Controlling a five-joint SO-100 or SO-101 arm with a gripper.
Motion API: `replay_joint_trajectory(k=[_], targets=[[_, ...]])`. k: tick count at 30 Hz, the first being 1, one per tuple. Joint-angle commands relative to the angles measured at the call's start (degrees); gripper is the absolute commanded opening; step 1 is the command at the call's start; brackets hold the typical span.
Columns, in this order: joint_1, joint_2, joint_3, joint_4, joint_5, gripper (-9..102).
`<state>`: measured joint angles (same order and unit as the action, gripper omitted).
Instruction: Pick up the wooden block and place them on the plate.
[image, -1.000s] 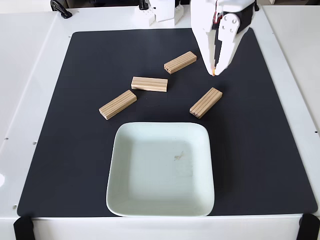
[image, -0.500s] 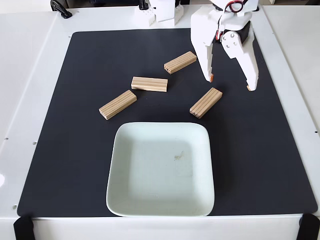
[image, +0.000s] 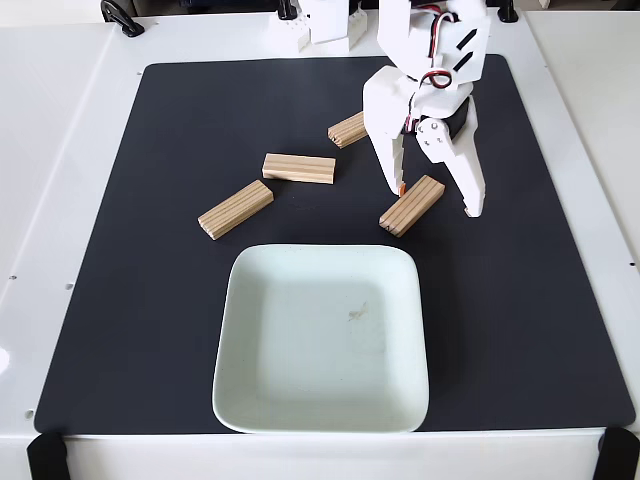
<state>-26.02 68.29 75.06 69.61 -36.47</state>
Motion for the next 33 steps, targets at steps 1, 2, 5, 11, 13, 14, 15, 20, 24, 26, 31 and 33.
replay_joint_trajectory(k=[1, 2, 5, 11, 13, 14, 15, 20, 24, 26, 31, 33], targets=[[0.00, 0.44, 0.88, -0.97, 0.26, 38], [0.09, 0.44, 1.41, -0.97, 0.26, 38], [0.09, 0.44, 2.55, -0.97, 0.26, 38], [-0.35, -0.26, 3.34, -0.97, 0.26, 38], [-0.35, -1.58, 2.64, -0.97, 0.26, 38], [-0.26, -2.11, 2.46, -0.97, 0.26, 38], [-0.26, -2.37, 2.37, -1.14, 0.26, 38], [-0.26, -3.16, 2.37, -4.48, 0.26, 38], [-0.53, -3.34, 2.37, -4.57, 0.26, 38], [-0.62, -3.34, 2.37, -4.57, 0.26, 38], [-1.23, -3.34, 2.37, -4.57, 0.26, 38], [-1.49, -3.34, 2.37, -4.57, 0.26, 38]])
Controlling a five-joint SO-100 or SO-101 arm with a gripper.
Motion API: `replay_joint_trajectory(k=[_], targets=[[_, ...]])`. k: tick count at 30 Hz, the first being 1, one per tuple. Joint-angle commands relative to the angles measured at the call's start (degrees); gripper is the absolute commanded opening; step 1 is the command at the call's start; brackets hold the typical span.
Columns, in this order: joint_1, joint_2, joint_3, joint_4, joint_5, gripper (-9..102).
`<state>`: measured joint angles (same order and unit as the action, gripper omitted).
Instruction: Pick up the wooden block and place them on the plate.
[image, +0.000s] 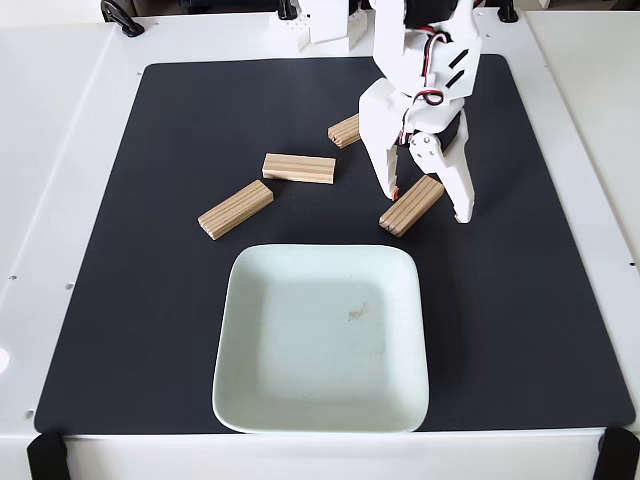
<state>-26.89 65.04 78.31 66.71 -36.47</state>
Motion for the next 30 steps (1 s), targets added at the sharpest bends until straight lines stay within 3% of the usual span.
replay_joint_trajectory(k=[1, 10, 21, 27, 30], targets=[[-0.62, -0.09, -0.88, -1.67, 0.26, 37], [-0.62, -0.18, -0.62, -1.67, 0.26, -2], [-0.26, 1.32, -0.79, -1.14, 0.26, -1], [-0.70, 13.27, 0.09, -0.88, 0.62, -1], [-0.70, 18.90, -0.35, -0.88, 5.71, -1]])
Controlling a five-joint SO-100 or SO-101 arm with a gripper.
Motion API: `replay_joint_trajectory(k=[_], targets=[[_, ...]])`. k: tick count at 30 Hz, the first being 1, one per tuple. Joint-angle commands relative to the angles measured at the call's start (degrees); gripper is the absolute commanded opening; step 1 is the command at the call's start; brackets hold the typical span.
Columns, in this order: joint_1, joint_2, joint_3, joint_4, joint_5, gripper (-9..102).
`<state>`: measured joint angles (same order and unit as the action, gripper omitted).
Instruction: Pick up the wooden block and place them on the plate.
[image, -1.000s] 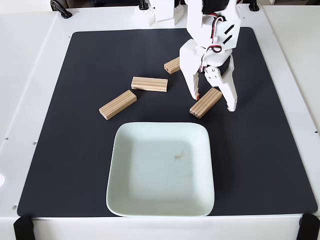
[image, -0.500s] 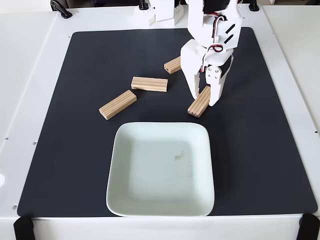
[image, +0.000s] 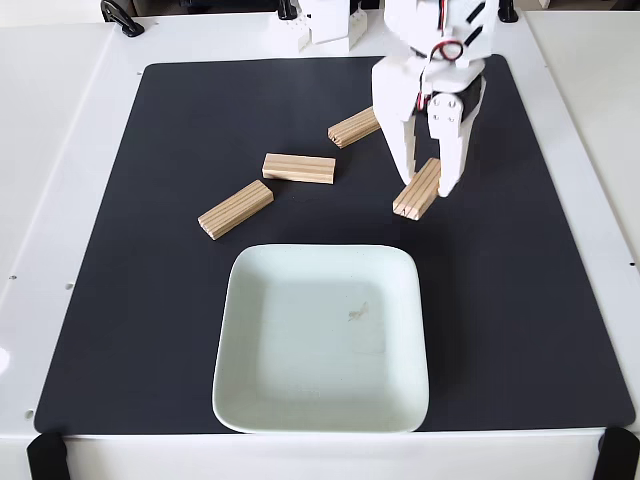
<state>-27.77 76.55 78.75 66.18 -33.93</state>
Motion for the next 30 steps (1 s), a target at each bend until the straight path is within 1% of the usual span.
replay_joint_trajectory(k=[1, 7, 10, 13, 16, 20, 25, 30], targets=[[0.18, 9.23, -0.97, -0.35, 4.75, -1], [1.32, 16.88, -1.32, -1.23, 12.13, -1], [4.22, 16.17, -1.23, -6.24, 13.18, -1], [6.68, 11.95, -1.32, -12.57, 13.18, -1], [9.76, 7.12, -3.69, -16.79, 13.27, -1], [13.36, -1.23, -11.69, -19.60, 18.02, -1], [14.33, -12.30, -23.64, -22.59, 24.52, -1], [15.21, -21.71, -34.89, -22.94, 28.30, -1]])
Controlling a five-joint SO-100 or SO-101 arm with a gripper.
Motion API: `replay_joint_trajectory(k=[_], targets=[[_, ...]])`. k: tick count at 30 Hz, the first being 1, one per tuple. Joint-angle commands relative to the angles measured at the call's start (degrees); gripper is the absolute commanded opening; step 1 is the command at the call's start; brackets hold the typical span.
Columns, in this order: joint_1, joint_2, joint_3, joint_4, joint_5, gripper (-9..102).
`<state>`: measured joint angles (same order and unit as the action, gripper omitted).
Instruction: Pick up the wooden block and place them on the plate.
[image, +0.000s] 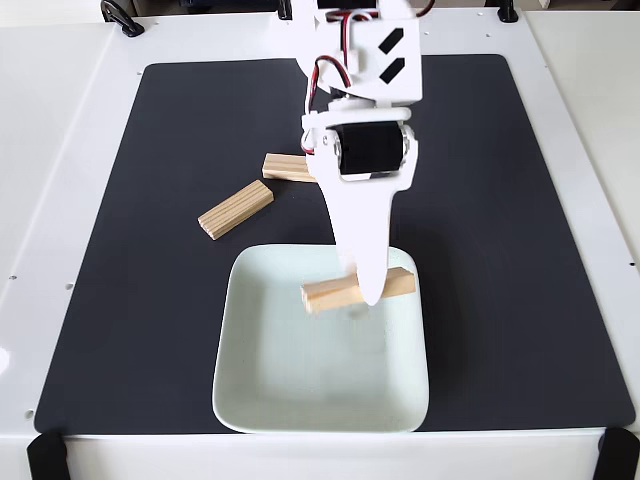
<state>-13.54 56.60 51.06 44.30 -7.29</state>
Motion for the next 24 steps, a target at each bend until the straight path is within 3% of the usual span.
replay_joint_trajectory(k=[1, 10, 24], targets=[[0.97, -3.34, -8.96, -1.05, 2.11, -1], [2.37, -12.83, -21.45, -1.05, 8.79, -1], [3.60, -13.62, -21.45, -0.79, 9.67, -1]])
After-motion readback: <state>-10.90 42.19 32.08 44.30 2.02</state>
